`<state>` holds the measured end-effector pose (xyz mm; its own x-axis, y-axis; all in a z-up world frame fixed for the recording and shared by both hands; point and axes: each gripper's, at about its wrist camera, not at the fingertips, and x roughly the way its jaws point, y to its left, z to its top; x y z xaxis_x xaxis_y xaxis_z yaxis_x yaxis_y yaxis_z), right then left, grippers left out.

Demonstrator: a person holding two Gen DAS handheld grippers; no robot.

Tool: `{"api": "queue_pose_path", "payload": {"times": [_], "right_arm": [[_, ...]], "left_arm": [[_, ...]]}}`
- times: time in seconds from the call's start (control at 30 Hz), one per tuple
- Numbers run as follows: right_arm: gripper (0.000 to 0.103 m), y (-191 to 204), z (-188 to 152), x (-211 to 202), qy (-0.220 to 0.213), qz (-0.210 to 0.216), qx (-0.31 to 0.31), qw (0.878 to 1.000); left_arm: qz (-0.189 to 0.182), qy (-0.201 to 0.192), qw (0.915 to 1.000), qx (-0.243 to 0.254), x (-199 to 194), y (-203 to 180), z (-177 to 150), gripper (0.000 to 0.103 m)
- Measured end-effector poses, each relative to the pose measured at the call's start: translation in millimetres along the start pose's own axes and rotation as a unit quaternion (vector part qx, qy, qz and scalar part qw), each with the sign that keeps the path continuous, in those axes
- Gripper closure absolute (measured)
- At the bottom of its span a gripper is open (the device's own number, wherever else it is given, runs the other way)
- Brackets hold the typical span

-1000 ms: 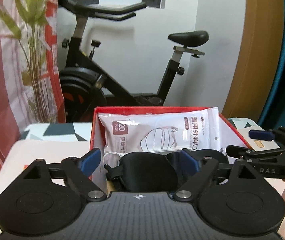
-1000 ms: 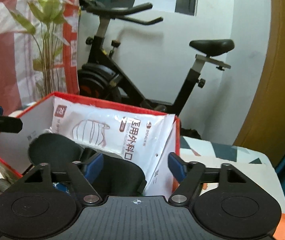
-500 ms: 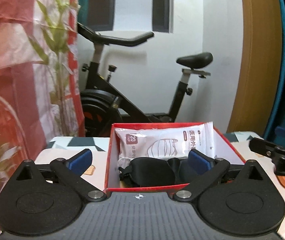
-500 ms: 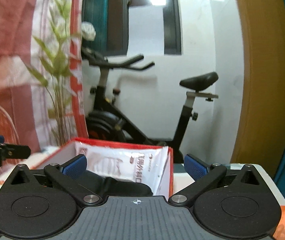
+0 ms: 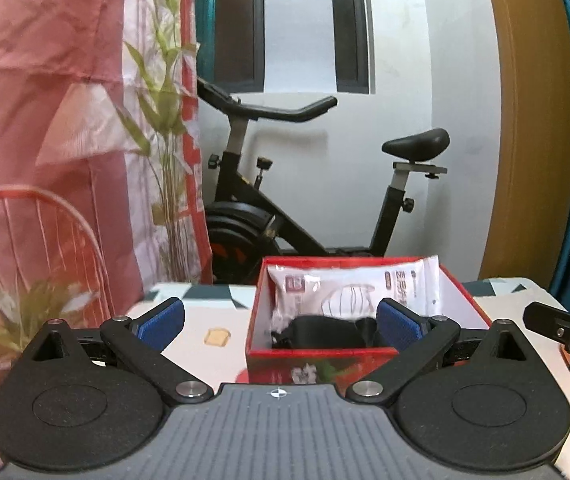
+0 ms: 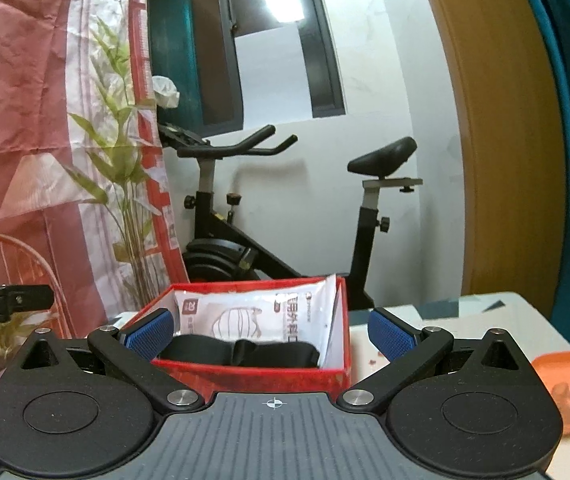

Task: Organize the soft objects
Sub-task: 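Move the right gripper down to the flat white sachet beside the box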

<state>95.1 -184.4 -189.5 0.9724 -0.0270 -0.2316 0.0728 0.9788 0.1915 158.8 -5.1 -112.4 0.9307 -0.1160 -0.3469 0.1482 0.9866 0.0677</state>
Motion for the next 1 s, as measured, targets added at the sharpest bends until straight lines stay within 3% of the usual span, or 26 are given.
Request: {"api": "queue_pose_path", "payload": {"times": [0.33,0.6,0.7,1.0], "right_arm": [[0.000,3.8,-35.8,0.0,0.039,-0.013,-0.008,0.999],[0.001,7.6,-77.8,24.5,0.109,-0.002,-0.002,0.994],[0.004,13.6,-92.5,33.1,0.131,0.001,-0.006,0.991],[0.015,19.2,-121.1,57.9,0.188,0.027,0.000,0.982]], "left_arm": [[0.010,0.049,0.9986,-0.018,5.2,8.6,-39.9,0.000],[0.005,0.107,0.9930,-0.051,30.2,27.5,-75.9,0.001],[-0.005,0.119,0.9911,-0.059,39.7,32.7,-87.7,0.004],[-0.049,0.156,0.9848,-0.059,68.1,34.7,-116.9,0.028]]}}
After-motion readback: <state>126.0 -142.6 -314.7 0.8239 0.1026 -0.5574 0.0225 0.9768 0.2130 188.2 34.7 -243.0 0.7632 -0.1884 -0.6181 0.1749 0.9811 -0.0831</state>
